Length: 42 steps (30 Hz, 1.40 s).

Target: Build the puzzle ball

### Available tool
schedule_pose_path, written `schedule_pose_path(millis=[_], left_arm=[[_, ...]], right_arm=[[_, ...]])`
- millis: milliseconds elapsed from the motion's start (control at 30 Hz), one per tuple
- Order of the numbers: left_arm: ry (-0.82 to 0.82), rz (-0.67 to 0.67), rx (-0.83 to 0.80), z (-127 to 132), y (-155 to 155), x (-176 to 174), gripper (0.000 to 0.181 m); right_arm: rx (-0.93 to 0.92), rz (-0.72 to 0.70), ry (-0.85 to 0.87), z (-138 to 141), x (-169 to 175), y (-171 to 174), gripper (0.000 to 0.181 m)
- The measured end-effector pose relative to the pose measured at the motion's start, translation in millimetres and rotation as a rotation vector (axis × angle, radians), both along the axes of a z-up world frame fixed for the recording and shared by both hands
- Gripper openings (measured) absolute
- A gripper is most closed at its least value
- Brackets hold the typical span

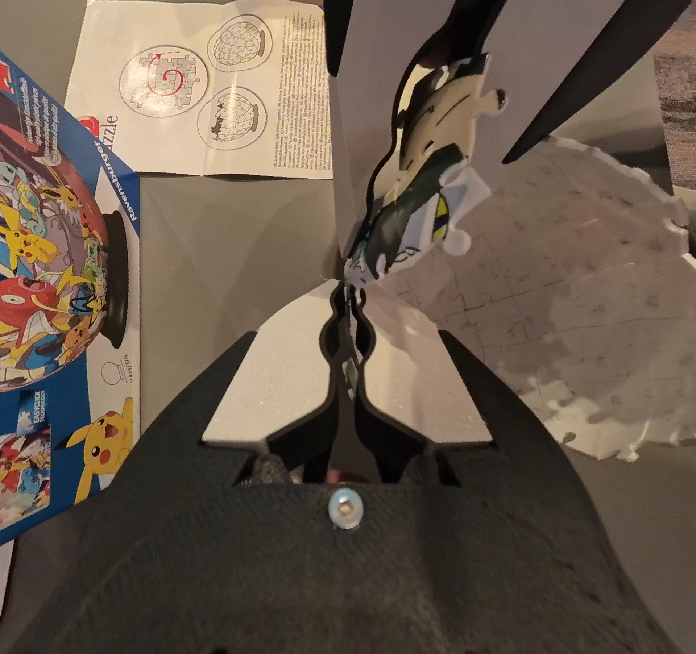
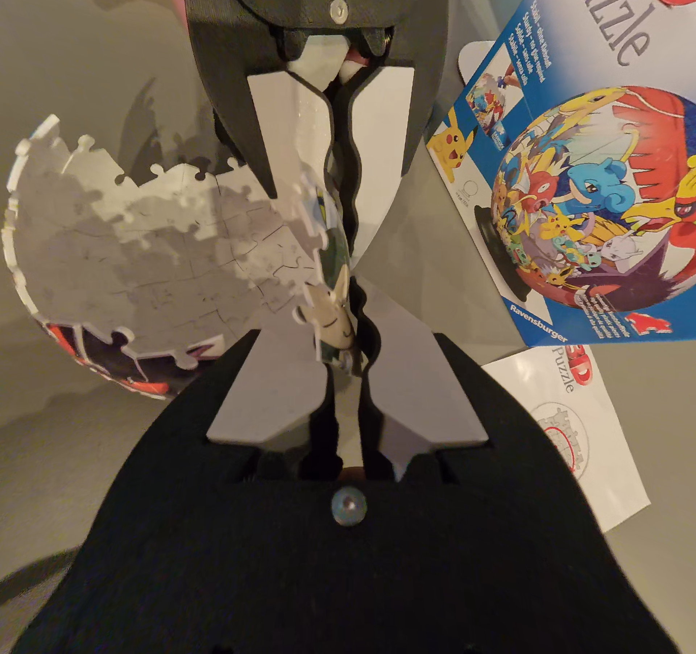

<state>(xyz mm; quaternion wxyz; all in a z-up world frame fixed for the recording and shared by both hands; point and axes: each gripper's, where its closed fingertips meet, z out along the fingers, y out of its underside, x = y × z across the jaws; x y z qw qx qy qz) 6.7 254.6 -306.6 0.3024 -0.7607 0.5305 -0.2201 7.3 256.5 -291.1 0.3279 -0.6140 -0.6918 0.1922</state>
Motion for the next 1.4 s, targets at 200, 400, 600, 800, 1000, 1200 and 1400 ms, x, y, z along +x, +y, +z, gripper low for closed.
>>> schedule_pose_path(millis=[200,400,600,800,1000,1200,1400], left_arm=[[0.003,0.002,0.007,1.1,1.6,0.3,0.003],[-0.003,-0.002,0.006,1.8,1.1,0.9,0.003],[-0.003,-0.003,0.006,1.8,1.2,1.0,0.003],[-0.002,0.003,-0.001,0.9,2.0,0.8,0.003],[0.008,0.007,-0.002,-0.9,3.2,0.1,0.004],[0.007,0.008,-0.009,-2.5,2.2,-0.3,0.005],[0.009,0.007,-0.008,-4.3,2.0,-0.1,0.006]], right_arm=[[-0.044,-0.006,0.068,1.0,-0.5,1.3,0.001],[-0.071,-0.004,0.122,0.7,-0.2,3.1,0.006],[-0.099,0.005,0.126,-0.5,1.1,3.2,0.008],[-0.122,0.031,0.115,-2.0,0.8,0.8,0.001],[-0.122,0.021,0.100,-5.3,5.3,3.3,0.001],[-0.134,0.024,0.115,-5.1,2.7,1.9,0.001],[-0.145,0.015,0.116,-5.7,0.1,1.8,0.001]])
